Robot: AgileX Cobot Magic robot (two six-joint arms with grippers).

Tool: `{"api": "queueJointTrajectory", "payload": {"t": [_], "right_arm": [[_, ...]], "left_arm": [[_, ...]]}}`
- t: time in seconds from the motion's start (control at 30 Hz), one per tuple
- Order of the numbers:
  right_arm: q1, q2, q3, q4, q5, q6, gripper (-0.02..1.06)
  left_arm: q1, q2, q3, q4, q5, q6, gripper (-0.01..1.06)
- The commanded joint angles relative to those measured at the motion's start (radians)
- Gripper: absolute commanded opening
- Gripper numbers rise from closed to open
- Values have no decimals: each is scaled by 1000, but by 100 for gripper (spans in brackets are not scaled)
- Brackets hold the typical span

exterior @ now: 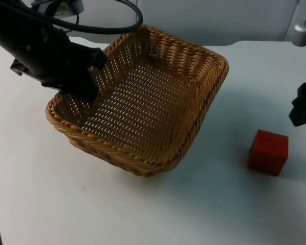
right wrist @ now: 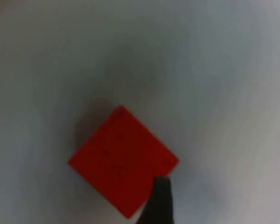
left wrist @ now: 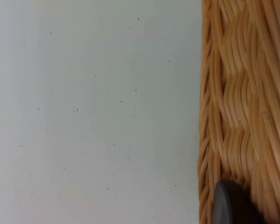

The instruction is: Pick up the basket with the left hand and place the cube into the basket with the right hand.

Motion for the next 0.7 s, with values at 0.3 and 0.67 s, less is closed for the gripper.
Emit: {"api": "queueJointTrajectory", "payload": {"t": [0.3,0.67], "right_arm": [[108,113,-8,5,-84,105,74],[106,216,-8,3,-141,134,74]], "left_arm": [[0,-15,0,-32,-11,21,0],[0,-15,0,-32,-9,20,0]]}}
